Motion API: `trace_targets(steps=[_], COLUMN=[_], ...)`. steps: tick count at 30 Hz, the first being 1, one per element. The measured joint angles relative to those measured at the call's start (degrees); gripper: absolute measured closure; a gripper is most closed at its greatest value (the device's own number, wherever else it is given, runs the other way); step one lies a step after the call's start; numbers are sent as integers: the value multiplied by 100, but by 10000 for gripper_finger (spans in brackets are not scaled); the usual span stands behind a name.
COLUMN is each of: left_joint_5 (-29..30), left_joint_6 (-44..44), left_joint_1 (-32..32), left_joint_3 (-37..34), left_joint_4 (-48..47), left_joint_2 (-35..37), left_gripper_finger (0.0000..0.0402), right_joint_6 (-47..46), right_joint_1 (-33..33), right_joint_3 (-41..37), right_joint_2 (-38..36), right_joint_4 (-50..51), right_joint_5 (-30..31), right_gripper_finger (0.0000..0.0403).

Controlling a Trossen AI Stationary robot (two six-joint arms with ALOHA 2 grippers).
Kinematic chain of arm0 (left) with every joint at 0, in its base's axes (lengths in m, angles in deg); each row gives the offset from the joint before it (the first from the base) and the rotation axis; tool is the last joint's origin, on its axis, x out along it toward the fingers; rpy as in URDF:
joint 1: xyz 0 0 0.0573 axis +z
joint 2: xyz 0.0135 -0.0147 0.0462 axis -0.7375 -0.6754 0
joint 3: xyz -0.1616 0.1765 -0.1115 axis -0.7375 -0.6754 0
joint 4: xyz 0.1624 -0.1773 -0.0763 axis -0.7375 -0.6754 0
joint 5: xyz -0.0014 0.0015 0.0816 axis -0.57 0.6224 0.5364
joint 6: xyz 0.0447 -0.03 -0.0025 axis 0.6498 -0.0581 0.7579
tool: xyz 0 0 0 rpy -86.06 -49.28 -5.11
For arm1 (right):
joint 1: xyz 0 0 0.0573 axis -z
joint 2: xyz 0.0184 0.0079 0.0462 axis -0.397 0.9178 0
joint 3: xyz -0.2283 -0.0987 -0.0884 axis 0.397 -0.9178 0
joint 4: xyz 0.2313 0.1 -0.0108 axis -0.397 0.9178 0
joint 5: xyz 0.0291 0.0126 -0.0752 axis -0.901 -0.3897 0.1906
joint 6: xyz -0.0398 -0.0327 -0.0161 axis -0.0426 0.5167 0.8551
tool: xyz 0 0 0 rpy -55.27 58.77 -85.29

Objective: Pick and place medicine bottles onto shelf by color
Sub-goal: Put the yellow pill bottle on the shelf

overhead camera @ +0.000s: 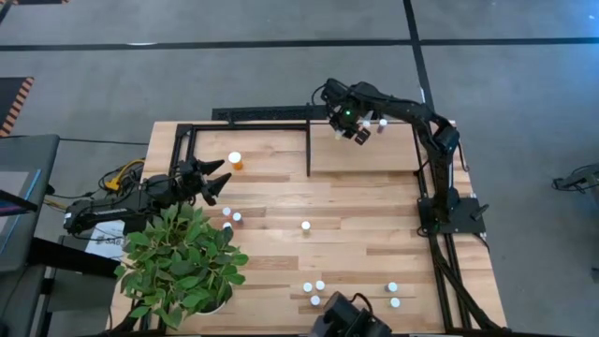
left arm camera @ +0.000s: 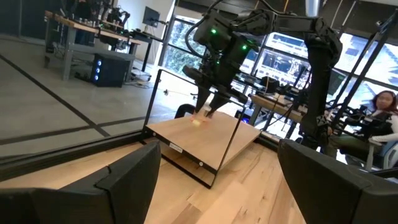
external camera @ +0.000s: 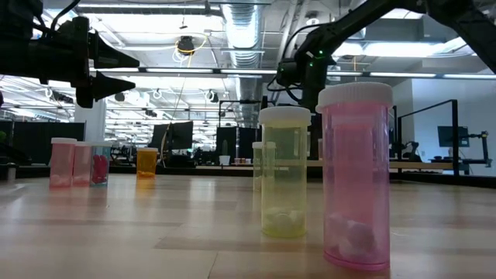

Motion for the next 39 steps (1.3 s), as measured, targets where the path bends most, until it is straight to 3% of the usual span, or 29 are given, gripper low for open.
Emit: trace_targets(steps=[19,39], left_joint_5=[0,0], left_joint_6=[0,0], left_joint_1=[0,0], left_joint_3=[2,1], left_joint_4=[-1,0], left_joint_2=[0,1], left_gripper_finger=[90,90], right_joint_6=[-910,-1040], right_joint_1=[52,55], right_joint_3=[0,1], right_joint_2=[0,0], right_joint_4=[203,-13], right_joint_5=[52,157], right_gripper_finger=[256,259])
